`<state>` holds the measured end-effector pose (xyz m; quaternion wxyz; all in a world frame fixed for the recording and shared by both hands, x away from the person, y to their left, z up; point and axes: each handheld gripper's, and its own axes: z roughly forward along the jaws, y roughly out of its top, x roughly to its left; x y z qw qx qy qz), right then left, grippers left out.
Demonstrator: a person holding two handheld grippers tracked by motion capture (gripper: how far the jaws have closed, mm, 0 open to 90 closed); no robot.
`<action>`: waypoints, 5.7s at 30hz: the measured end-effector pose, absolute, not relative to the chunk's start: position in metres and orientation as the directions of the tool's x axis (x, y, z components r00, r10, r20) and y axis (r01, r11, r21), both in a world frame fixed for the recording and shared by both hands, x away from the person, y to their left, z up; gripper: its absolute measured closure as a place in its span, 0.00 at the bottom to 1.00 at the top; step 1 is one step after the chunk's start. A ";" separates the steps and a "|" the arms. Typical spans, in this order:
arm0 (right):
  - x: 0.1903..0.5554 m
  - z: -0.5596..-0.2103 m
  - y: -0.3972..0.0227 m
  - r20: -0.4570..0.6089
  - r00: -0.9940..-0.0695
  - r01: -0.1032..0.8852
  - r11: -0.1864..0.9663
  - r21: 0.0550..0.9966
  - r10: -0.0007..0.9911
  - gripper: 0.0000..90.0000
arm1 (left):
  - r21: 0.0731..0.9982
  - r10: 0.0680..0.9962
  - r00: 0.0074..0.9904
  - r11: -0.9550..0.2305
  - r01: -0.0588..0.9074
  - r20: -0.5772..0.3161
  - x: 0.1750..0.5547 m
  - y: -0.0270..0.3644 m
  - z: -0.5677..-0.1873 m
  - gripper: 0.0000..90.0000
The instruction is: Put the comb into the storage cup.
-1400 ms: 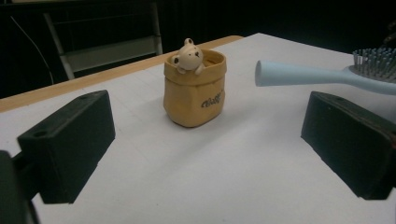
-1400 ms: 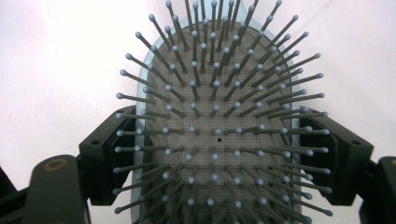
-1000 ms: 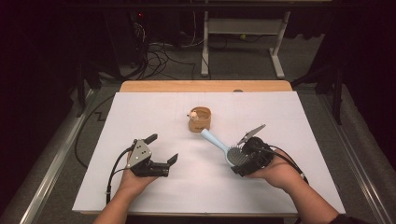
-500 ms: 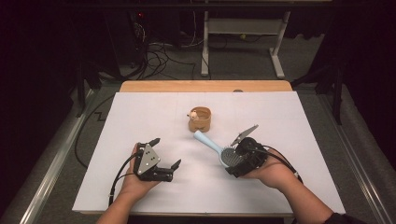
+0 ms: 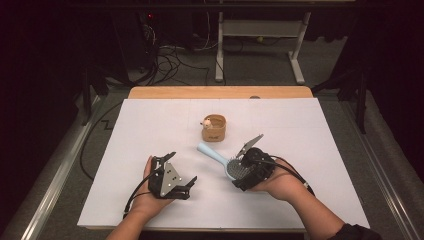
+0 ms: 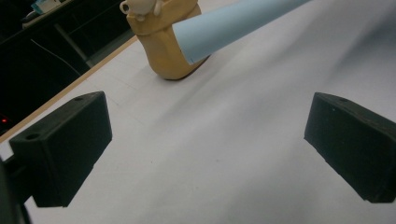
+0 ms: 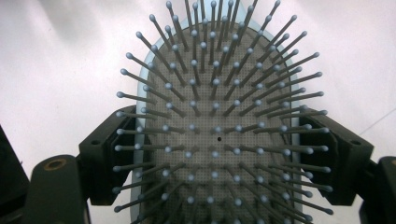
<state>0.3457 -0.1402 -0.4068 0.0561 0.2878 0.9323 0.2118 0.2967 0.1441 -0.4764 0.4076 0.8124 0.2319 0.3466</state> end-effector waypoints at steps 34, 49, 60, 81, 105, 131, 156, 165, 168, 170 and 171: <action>0.348 -0.411 -0.102 0.027 -0.868 0.457 0.777 0.432 0.495 0.23 | 0.637 0.528 0.560 -0.771 0.000 0.639 0.288 0.123 -0.486 0.05; 0.348 -0.416 -0.082 0.026 -0.886 0.430 0.800 0.418 0.463 0.23 | 0.637 0.521 0.562 -0.771 -0.012 0.642 0.288 0.121 -0.488 0.05; 0.348 -0.419 -0.072 0.020 -0.896 0.412 0.815 0.408 0.444 0.23 | 0.630 0.511 0.568 -0.776 -0.017 0.645 0.287 0.119 -0.489 0.05; 0.346 -0.421 -0.078 0.004 -0.901 0.398 0.822 0.409 0.434 0.23 | 0.551 0.425 0.557 -0.832 -0.072 0.714 0.283 0.104 -0.489 0.10; 0.348 -0.423 -0.074 0.016 -0.899 0.406 0.819 0.406 0.438 0.23 | 0.533 0.401 0.563 -0.842 -0.084 0.722 0.283 0.104 -0.490 0.20; 0.348 -0.423 -0.066 0.035 -0.903 0.405 0.821 0.402 0.428 0.23 | 0.503 0.347 0.576 -0.854 -0.132 0.740 0.279 0.103 -0.488 0.56; 0.350 -0.422 -0.064 0.044 -0.902 0.411 0.821 0.397 0.430 0.23 | 0.412 0.261 0.526 -0.891 -0.192 0.809 0.275 0.099 -0.493 0.67; 0.350 -0.418 -0.066 0.060 -0.900 0.417 0.812 0.408 0.432 0.23 | 0.390 0.246 0.501 -0.898 -0.206 0.830 0.274 0.098 -0.492 0.72; 0.350 -0.418 -0.066 0.067 -0.900 0.418 0.810 0.411 0.431 0.23 | 0.376 0.233 0.494 -0.901 -0.214 0.838 0.273 0.098 -0.492 0.73; 0.351 -0.417 -0.066 0.076 -0.899 0.422 0.810 0.406 0.431 0.23 | 0.384 0.240 0.490 -0.897 -0.218 0.838 0.273 0.097 -0.493 0.74; 0.352 -0.417 -0.067 0.081 -0.898 0.425 0.808 0.408 0.432 0.23 | 0.384 0.240 0.491 -0.898 -0.216 0.837 0.273 0.097 -0.493 0.75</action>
